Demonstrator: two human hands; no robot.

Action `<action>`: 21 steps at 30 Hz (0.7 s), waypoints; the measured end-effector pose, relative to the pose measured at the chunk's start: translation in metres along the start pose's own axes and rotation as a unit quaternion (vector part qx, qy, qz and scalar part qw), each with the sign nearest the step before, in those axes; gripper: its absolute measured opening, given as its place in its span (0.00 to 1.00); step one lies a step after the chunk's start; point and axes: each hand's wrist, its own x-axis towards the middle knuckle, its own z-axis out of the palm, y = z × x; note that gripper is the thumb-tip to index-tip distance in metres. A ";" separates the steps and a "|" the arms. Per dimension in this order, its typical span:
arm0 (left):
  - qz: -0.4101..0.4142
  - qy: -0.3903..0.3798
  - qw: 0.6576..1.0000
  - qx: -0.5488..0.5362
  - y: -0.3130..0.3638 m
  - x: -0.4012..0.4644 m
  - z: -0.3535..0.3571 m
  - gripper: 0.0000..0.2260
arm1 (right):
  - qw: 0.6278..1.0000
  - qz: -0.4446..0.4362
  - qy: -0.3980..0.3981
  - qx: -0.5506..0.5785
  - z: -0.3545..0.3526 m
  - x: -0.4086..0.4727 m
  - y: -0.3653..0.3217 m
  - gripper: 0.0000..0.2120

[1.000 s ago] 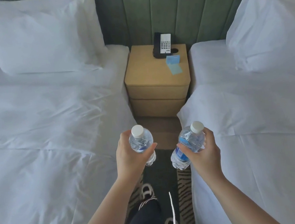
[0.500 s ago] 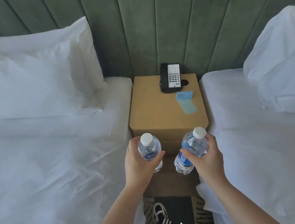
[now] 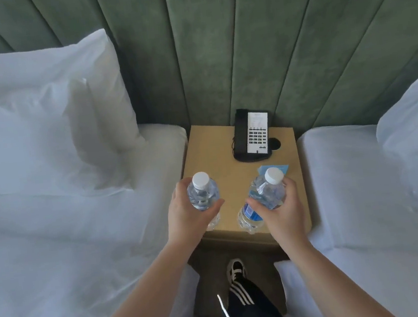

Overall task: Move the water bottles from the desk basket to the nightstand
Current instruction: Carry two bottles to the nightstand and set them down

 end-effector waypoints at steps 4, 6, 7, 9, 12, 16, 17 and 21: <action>-0.020 -0.003 1.000 0.017 0.009 0.060 0.027 0.32 | 1.000 0.008 -0.023 0.006 0.014 0.071 0.011 0.31; -0.031 -0.007 0.999 0.025 0.011 0.089 0.040 0.32 | 0.999 0.016 -0.039 0.007 0.023 0.105 0.018 0.31; -0.038 -0.007 0.999 0.026 0.011 0.105 0.046 0.32 | 0.999 0.022 -0.049 0.008 0.029 0.122 0.023 0.31; -0.048 -0.005 0.998 0.028 0.010 0.136 0.060 0.32 | 0.997 0.021 -0.069 0.007 0.041 0.155 0.034 0.34; -0.059 -0.004 0.998 0.036 0.005 0.182 0.081 0.31 | 0.995 0.022 -0.094 0.006 0.065 0.200 0.046 0.32; -0.072 -0.004 0.996 0.044 -0.011 0.239 0.100 0.31 | 0.993 0.018 -0.115 -0.015 0.104 0.254 0.056 0.34; -0.079 -0.005 0.996 0.046 -0.017 0.253 0.104 0.31 | 0.992 0.021 -0.121 -0.018 0.115 0.265 0.058 0.34; -0.101 -0.007 0.993 0.066 -0.042 0.299 0.114 0.32 | 0.991 0.036 -0.128 -0.019 0.153 0.300 0.075 0.33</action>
